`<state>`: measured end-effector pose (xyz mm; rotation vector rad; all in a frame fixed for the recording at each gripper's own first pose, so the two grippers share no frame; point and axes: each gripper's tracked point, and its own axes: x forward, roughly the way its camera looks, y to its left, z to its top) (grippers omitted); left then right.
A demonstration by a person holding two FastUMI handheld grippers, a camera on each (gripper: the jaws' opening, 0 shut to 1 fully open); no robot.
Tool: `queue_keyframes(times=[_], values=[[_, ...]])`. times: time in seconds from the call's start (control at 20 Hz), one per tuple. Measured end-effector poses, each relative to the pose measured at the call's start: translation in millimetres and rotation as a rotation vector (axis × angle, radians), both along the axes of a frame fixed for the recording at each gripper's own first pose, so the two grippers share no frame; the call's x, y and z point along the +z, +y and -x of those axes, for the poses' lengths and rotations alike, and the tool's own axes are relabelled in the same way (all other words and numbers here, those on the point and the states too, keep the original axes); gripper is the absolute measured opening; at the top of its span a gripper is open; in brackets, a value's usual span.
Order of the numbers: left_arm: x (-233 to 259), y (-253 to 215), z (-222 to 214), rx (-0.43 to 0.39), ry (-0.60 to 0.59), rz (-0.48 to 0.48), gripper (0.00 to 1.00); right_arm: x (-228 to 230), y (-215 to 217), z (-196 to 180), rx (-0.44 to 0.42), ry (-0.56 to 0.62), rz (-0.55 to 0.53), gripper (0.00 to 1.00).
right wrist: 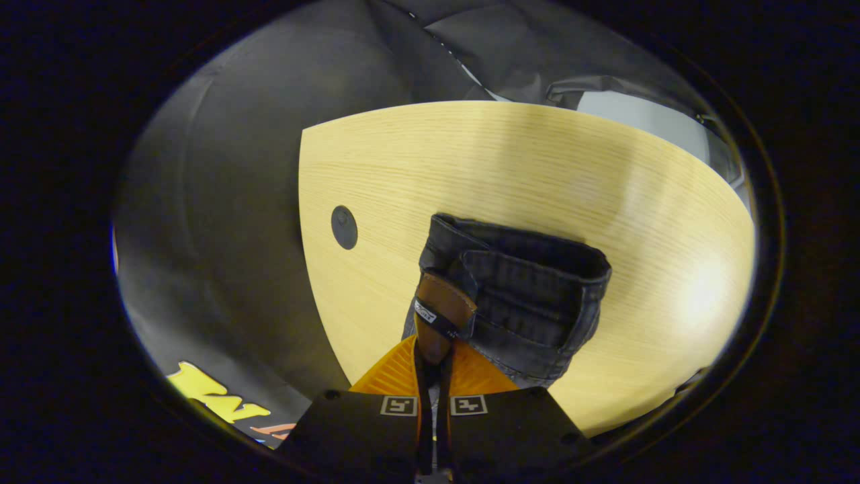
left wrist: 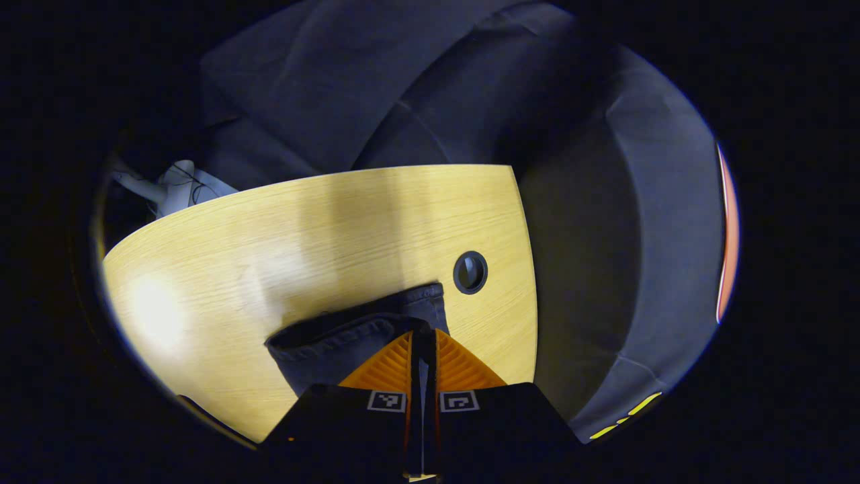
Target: Grasp the waist and the cuffs of the jeans and fold them to make the two legs overlap; first hold the waist and fold one-third of the jeans toward the cuffs, then hold the cuffs and fold the remaining one-third in the same direction to finish folding.
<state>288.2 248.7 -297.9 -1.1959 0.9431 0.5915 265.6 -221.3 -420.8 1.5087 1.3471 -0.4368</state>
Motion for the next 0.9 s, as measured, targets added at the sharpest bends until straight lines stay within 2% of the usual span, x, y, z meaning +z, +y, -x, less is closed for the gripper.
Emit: queue_keyframes(times=[0.15, 0.2, 0.3, 0.35, 0.45, 0.5, 0.55, 0.65, 0.7, 0.75, 0.8, 0.85, 0.9], values=[[-14, 1, -6, -0.035, 0.027, -0.029, 0.04, -4, 0, -3, 0.006, -0.023, -0.007, 0.03], [-19, 1, -5, -0.041, 0.038, -0.029, 0.04, -4, 1, -3, 0.01, -0.029, -0.008, 0.0], [-26, 3, 2, -0.036, 0.075, -0.021, 0.05, -3, 0, -3, 0.014, -0.043, -0.003, 0.09], [-26, 4, 3, -0.028, 0.084, -0.017, 0.1, -2, -1, -5, 0.012, -0.05, 0.003, 0.08], [-22, 9, 13, -0.021, 0.122, -0.024, 0.12, 0, -5, -4, 0.0, -0.057, 0.034, 0.24], [-20, 10, 16, -0.014, 0.123, -0.024, 0.19, 3, -4, -5, -0.011, -0.071, 0.037, 0.32], [-13, 13, 18, -0.008, 0.121, -0.028, 0.35, 10, -4, -8, -0.015, -0.091, 0.048, 0.34], [3, 18, 28, -0.003, 0.119, -0.04, 0.65, 29, -9, -8, 0.021, -0.157, 0.107, 0.55], [16, 13, 31, -0.008, 0.102, -0.036, 0.8, 42, -12, -5, 0.055, -0.197, 0.159, 0.79], [33, 7, 31, -0.029, 0.065, -0.035, 1.0, 53, -16, -3, 0.096, -0.233, 0.232, 0.84], [53, 2, 36, -0.076, 0.026, -0.064, 0.96, 66, -20, 3, 0.152, -0.272, 0.321, 0.89], [72, -2, 40, -0.133, -0.007, -0.116, 0.96, 82, -23, 7, 0.213, -0.323, 0.409, 0.97], [91, -7, 46, -0.197, -0.051, -0.178, 0.95, 99, -26, 11, 0.267, -0.379, 0.497, 0.96]])
